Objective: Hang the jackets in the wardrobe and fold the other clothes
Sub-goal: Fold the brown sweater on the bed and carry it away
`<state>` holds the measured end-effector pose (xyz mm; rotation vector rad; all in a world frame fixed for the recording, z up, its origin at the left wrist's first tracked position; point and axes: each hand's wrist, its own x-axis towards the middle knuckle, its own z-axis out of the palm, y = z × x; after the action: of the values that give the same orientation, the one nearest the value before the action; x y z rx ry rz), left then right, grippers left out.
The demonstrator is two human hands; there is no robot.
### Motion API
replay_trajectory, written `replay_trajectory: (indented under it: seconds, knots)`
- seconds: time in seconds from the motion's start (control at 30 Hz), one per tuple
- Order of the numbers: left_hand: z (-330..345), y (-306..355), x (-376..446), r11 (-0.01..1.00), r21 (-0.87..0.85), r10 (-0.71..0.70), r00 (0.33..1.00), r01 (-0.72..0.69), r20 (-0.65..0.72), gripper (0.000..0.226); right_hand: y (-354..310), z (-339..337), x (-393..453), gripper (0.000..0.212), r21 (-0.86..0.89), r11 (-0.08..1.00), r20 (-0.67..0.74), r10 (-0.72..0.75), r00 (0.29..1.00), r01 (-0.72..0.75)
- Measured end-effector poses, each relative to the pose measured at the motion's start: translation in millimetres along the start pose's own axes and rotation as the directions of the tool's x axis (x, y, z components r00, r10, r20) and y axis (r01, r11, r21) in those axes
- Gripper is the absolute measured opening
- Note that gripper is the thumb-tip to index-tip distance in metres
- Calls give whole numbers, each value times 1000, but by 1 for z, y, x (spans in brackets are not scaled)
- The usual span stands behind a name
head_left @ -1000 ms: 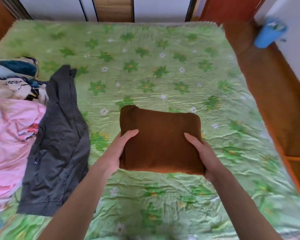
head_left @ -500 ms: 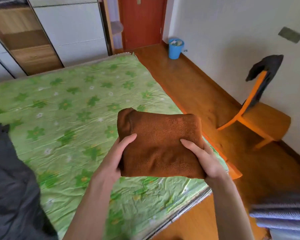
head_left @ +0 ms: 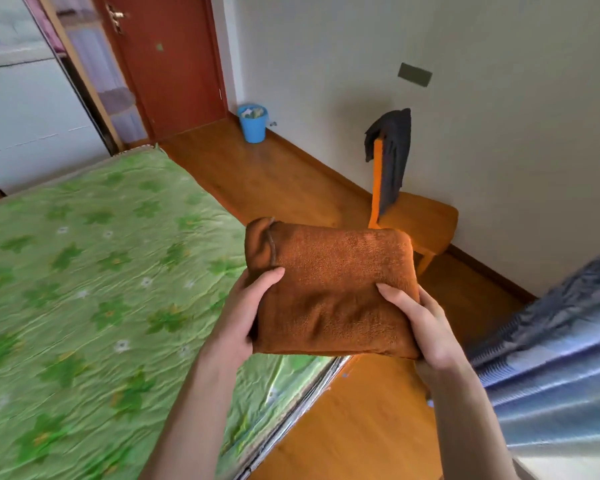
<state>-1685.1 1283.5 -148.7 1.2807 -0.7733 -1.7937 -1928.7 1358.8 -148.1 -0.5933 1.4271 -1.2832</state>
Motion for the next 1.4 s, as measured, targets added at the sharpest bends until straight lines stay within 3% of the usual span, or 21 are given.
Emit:
replay_trajectory:
  seconds: [0.23,0.5,0.83,1.03,1.17,1.4]
  knots:
    - [76,-1,31,987,163,-3,995,-12,96,36,-16,-74,21,69,74,997,-61,9,998,-4]
    - [150,4,103,991,131,6,992,-23,128,31,-40,-129,91,91,111,994,-106,32,994,-20]
    - [247,36,247,994,106,20,999,-25,50,38,-131,-169,253,96,-71,997,-167,9,986,-21]
    - [292,81,318,988,132,78,997,-77,-4,32,-185,-172,345,86,-93,995,-112,-54,992,44]
    - [298,105,352,987,125,110,990,-99,-86,41,-212,-156,398,74,-165,985,-45,-66,997,57]
    - [285,141,415,975,-83,179,946,-207,-269,41,-247,-106,530,91,-336,940,154,-5,988,58]
